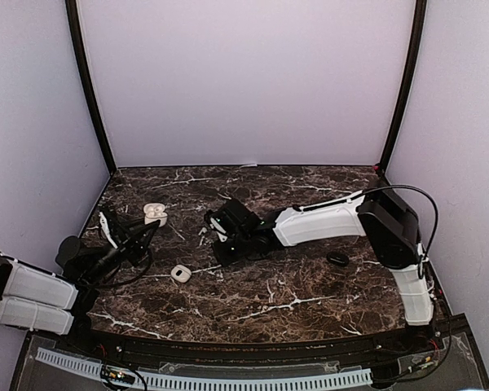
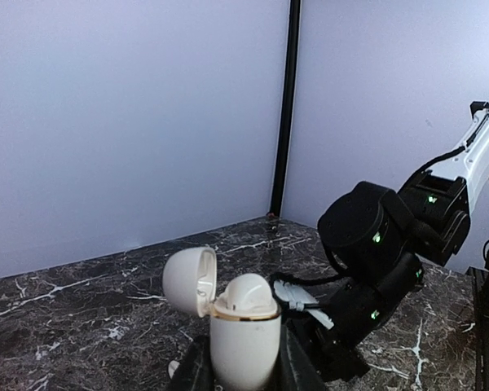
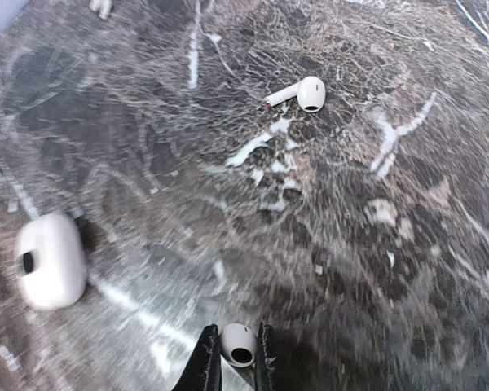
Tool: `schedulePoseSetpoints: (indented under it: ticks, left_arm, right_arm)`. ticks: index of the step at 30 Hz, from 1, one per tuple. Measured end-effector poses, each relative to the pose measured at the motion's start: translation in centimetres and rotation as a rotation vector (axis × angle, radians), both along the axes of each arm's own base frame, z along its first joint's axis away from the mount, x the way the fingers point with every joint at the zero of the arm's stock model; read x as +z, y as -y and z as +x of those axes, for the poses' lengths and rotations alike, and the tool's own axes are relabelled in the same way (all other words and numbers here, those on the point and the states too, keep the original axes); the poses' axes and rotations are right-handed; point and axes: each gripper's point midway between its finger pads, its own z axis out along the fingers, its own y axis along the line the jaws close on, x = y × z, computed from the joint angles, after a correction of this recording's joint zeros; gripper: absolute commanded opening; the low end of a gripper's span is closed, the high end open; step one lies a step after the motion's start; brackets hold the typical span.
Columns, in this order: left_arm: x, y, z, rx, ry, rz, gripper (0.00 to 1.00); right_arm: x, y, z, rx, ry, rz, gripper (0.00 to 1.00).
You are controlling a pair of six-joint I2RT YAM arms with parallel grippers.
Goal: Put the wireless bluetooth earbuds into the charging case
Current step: Pick up the right earbud from the center of the board, then place the right earbud at the center of the board.
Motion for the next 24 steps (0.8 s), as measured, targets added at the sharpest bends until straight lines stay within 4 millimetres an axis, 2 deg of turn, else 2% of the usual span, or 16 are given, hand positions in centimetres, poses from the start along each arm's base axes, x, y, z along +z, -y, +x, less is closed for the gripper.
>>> schedulePoseSetpoints:
  ticks: [5, 7, 8, 10, 12, 16, 24]
  left_arm:
    - [-1.7, 1.2, -0.6, -0.086, -0.043, 0.037, 0.0]
    - [-2.2, 1.6, -0.8, -0.114, -0.055, 0.047, 0.0]
    - [-2.4, 1.7, -0.9, -0.126, -0.059, 0.051, 0.0]
    - [-2.7, 2.1, -1.1, -0.15, -0.063, 0.055, 0.0]
    - [-2.7, 2.1, -1.2, -0.157, -0.062, 0.055, 0.0]
    - [-2.9, 2.6, -1.8, -0.205, -0.063, 0.059, 0.0]
    - [-4.5, 5.5, -3.8, -0.395, -0.11, 0.09, 0.0]
  right_arm:
    - [4.6, 1.8, -1.1, -0.042, -0.05, 0.13, 0.1]
    - [6.5, 2.6, -0.9, -0.085, -0.087, 0.198, 0.09]
    - [7.1, 3.1, -0.7, -0.11, -0.112, 0.228, 0.04]
    - [8.1, 4.4, 0.0, -0.184, -0.184, 0.299, 0.01]
    - [8.1, 6.2, 0.6, -0.286, -0.276, 0.351, 0.0]
    - [6.0, 9.8, 0.8, -0.519, -0.437, 0.361, 0.01]
    - [3.8, 12.5, -1.4, -0.793, -0.632, 0.334, 0.0]
